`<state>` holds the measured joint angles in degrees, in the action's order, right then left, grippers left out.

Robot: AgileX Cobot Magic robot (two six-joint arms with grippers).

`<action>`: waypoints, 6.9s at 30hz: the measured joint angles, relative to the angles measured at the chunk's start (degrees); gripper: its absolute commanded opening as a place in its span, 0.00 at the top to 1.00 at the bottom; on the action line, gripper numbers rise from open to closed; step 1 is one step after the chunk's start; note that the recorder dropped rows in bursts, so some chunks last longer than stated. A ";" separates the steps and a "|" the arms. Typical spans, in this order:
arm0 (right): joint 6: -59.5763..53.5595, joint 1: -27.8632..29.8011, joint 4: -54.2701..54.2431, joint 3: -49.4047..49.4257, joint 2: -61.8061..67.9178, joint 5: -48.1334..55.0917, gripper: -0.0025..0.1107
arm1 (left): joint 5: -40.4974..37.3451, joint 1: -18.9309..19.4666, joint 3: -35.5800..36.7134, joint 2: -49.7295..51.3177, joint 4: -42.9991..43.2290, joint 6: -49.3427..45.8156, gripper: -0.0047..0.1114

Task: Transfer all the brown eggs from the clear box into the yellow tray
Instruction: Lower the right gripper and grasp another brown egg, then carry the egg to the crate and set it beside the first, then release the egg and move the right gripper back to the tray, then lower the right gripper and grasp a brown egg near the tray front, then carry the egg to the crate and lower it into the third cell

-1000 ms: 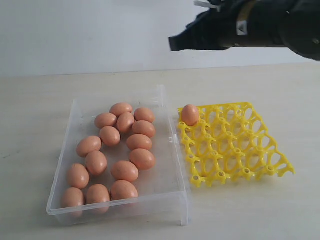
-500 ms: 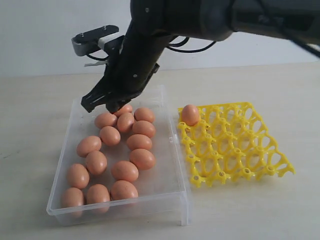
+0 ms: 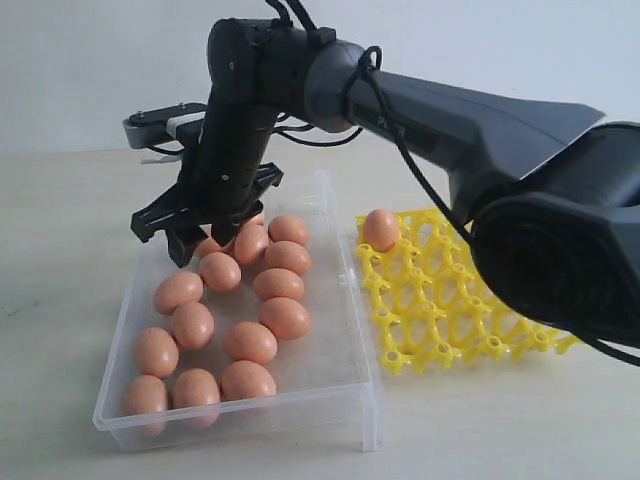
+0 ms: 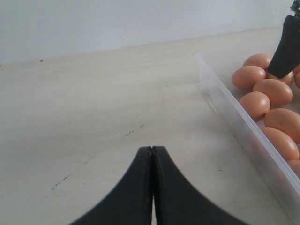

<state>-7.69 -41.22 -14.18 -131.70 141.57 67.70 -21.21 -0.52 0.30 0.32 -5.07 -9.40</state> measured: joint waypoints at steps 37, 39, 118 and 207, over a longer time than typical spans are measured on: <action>1.38 0.00 4.64 -4.90 8.50 -1.51 0.98 | 0.00 0.00 0.00 0.00 0.00 0.12 0.96; 0.61 0.00 4.64 -4.93 8.50 -0.63 0.98 | 0.00 0.00 0.00 0.00 0.00 0.12 0.96; 16.05 24.88 23.95 83.20 -33.03 -88.91 0.65 | 0.00 0.00 0.00 0.00 0.00 0.12 0.96; -1.18 16.55 11.41 88.59 -45.52 -95.56 0.98 | 0.00 0.00 0.00 0.00 0.00 0.12 0.96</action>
<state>-8.87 -24.67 -2.77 -43.11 96.05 -27.86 -21.21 -0.52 0.30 0.32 -5.07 -9.28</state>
